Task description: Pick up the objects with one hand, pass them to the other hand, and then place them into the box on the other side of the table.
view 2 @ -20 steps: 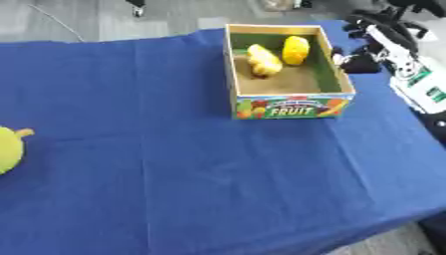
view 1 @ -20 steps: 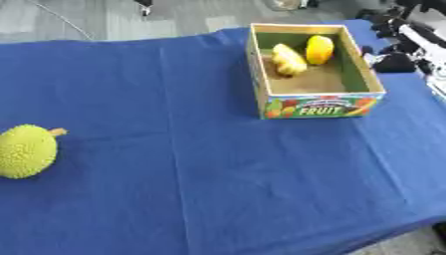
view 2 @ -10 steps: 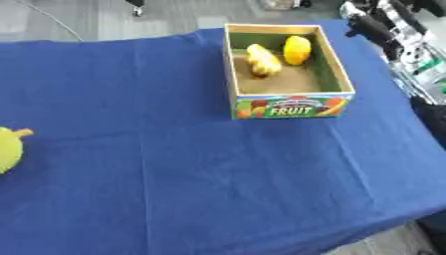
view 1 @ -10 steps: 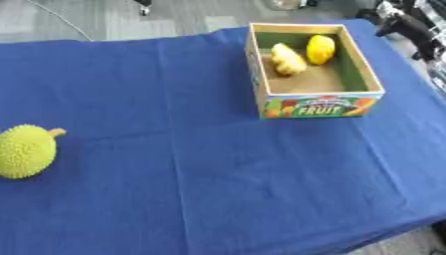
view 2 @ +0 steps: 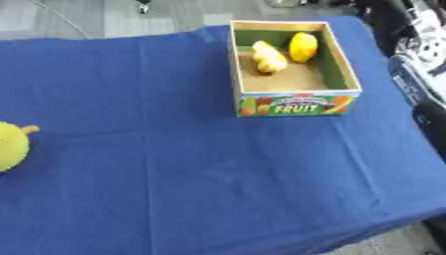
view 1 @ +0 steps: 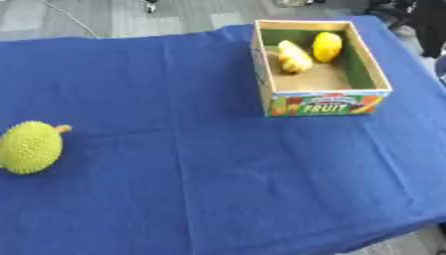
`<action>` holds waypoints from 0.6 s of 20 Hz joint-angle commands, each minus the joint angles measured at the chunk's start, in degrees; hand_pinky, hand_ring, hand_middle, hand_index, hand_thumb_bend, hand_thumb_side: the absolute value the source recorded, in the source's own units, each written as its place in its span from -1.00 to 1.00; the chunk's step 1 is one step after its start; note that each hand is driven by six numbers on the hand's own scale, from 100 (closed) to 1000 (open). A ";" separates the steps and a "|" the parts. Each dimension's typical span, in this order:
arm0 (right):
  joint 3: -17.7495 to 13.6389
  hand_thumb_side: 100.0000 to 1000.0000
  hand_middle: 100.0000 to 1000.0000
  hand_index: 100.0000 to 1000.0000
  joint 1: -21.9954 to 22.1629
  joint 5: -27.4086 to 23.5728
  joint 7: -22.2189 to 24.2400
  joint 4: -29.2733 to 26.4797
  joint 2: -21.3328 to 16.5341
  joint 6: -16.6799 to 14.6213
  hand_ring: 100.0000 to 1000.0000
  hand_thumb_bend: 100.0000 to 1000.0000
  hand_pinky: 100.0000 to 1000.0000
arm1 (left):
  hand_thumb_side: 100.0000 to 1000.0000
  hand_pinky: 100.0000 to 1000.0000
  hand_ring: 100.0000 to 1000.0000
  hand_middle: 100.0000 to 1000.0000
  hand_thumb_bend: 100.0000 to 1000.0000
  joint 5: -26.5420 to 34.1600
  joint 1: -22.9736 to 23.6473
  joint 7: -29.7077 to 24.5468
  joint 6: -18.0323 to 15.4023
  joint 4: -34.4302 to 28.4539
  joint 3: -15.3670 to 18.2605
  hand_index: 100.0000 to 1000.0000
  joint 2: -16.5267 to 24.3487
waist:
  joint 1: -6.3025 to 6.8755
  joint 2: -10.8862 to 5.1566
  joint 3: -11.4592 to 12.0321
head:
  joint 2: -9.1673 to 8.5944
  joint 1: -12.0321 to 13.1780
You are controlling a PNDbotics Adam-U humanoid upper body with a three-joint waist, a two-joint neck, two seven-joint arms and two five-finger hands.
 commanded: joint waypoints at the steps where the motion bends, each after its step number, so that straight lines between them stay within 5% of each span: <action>1: -0.70 0.05 0.69 0.93 0.18 -1.52 0.08 -2.59 1.05 -1.34 0.74 -1.00 0.18 | 0.35 0.41 0.27 0.09 0.36 -0.57 -0.37 0.57 0.35 -1.23 1.51 0.45 2.06 | 1.00 -1.09 -0.17 | -0.11 1.60; 6: 0.19 0.09 0.70 0.94 1.13 -2.13 2.78 -2.69 5.16 -0.77 0.74 -1.00 0.17 | 0.10 0.45 0.30 0.13 0.37 -1.39 -0.65 -0.36 1.95 -0.63 3.03 0.48 3.77 | 1.72 -1.24 -0.55 | 0.00 4.14; 12: 0.80 0.13 0.70 0.93 2.28 -0.61 4.98 -2.69 7.52 0.48 0.72 -1.00 0.16 | -0.22 0.52 0.37 0.20 0.58 -1.12 -3.79 -9.23 6.48 2.08 3.40 0.51 9.21 | 2.55 -1.54 -0.99 | 0.69 7.55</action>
